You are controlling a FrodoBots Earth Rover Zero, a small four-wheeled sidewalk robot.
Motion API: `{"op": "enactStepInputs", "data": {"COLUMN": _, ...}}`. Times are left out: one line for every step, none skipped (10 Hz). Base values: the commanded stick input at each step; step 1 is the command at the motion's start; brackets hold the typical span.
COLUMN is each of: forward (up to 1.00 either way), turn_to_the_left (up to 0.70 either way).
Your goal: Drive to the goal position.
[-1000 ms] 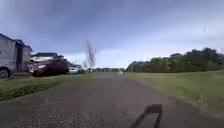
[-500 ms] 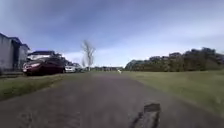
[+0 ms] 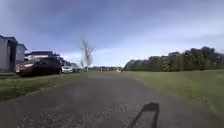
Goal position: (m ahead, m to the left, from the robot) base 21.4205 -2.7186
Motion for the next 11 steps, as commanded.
{"op": "enactStepInputs", "data": {"forward": 1.00, "turn_to_the_left": 0.00}}
{"op": "enactStepInputs", "data": {"forward": 1.00, "turn_to_the_left": 0.00}}
{"op": "enactStepInputs", "data": {"forward": 1.00, "turn_to_the_left": 0.00}}
{"op": "enactStepInputs", "data": {"forward": 1.00, "turn_to_the_left": 0.00}}
{"op": "enactStepInputs", "data": {"forward": 1.00, "turn_to_the_left": 0.18}}
{"op": "enactStepInputs", "data": {"forward": 1.00, "turn_to_the_left": 0.27}}
{"op": "enactStepInputs", "data": {"forward": 1.00, "turn_to_the_left": 0.25}}
{"op": "enactStepInputs", "data": {"forward": 1.00, "turn_to_the_left": 0.05}}
{"op": "enactStepInputs", "data": {"forward": 1.00, "turn_to_the_left": 0.00}}
{"op": "enactStepInputs", "data": {"forward": 1.00, "turn_to_the_left": 0.00}}
{"op": "enactStepInputs", "data": {"forward": 1.00, "turn_to_the_left": 0.00}}
